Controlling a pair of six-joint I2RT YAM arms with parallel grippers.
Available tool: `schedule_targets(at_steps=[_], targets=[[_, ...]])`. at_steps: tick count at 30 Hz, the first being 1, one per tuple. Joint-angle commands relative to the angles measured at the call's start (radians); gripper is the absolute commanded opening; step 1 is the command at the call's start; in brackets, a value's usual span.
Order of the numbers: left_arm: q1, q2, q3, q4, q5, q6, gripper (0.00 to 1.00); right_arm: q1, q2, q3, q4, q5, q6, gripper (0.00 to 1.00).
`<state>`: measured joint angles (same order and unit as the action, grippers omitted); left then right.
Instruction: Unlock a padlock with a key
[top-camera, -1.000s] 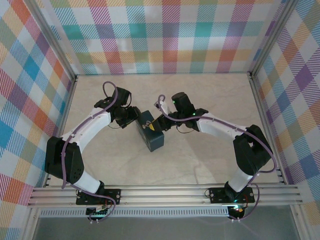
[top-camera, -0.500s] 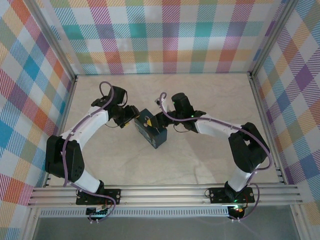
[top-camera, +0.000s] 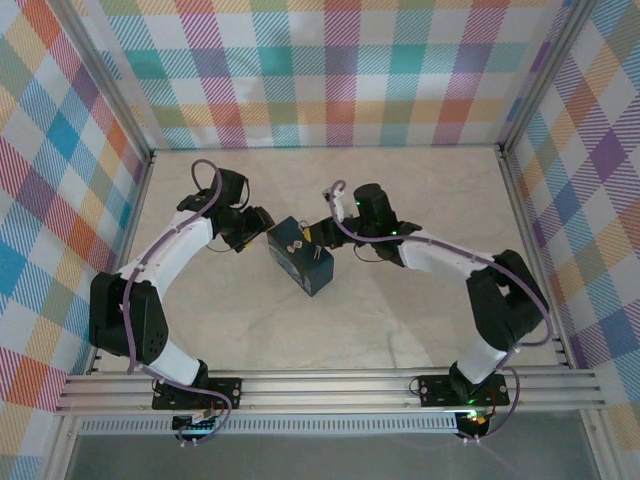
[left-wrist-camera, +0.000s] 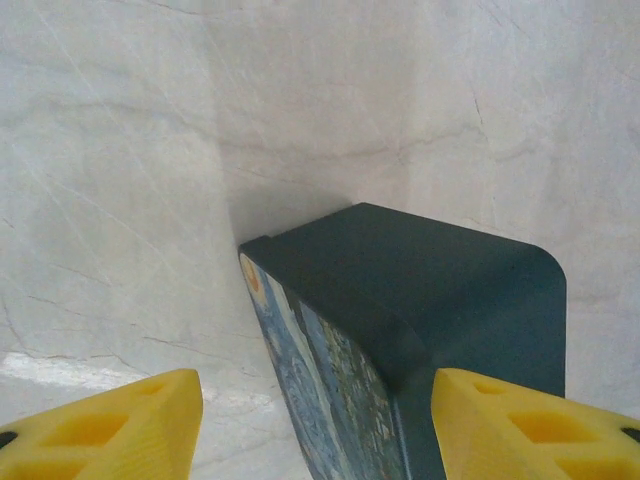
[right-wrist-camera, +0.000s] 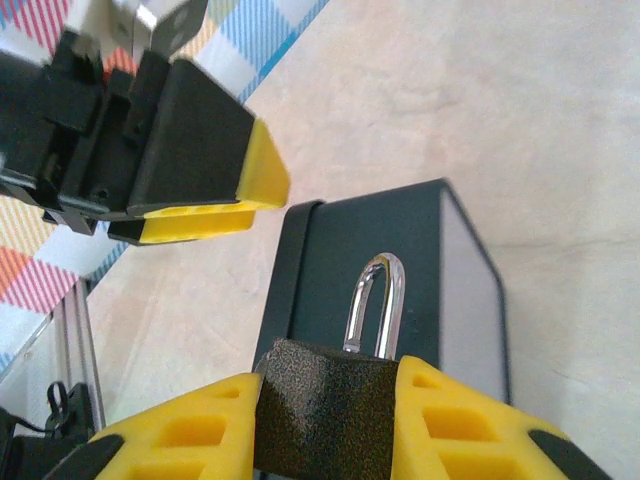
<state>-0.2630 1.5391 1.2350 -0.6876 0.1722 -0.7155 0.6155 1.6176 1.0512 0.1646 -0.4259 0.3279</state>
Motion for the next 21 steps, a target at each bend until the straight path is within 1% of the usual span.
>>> schedule_targets(at_steps=[1, 4, 7, 9, 12, 17, 19, 21], targets=[[0.018, -0.052, 0.006, -0.041, -0.034, 0.019, 0.62, -0.039, -0.107, -0.040, -0.040, 0.077, -0.027, 0.23], [0.022, -0.065, 0.004, -0.053, -0.050, 0.025, 0.62, -0.099, -0.178, -0.133, -0.085, 0.141, -0.034, 0.24], [0.022, -0.078, 0.001, -0.065, -0.061, 0.035, 0.62, -0.142, -0.212, -0.230, -0.129, 0.238, -0.058, 0.27], [0.022, -0.086, 0.002, -0.072, -0.073, 0.044, 0.62, -0.167, -0.204, -0.283, -0.144, 0.278, -0.069, 0.28], [0.022, -0.094, 0.001, -0.079, -0.081, 0.048, 0.62, -0.193, -0.172, -0.344, -0.114, 0.307, -0.055, 0.28], [0.022, -0.107, -0.002, -0.093, -0.073, 0.053, 0.62, -0.196, -0.095, -0.373, -0.094, 0.376, -0.065, 0.30], [0.022, -0.120, -0.004, -0.100, -0.076, 0.057, 0.62, -0.195, -0.070, -0.369, -0.100, 0.387, -0.068, 0.33], [0.022, -0.130, -0.001, -0.110, -0.080, 0.061, 0.62, -0.195, -0.058, -0.363, -0.111, 0.392, -0.076, 0.42]])
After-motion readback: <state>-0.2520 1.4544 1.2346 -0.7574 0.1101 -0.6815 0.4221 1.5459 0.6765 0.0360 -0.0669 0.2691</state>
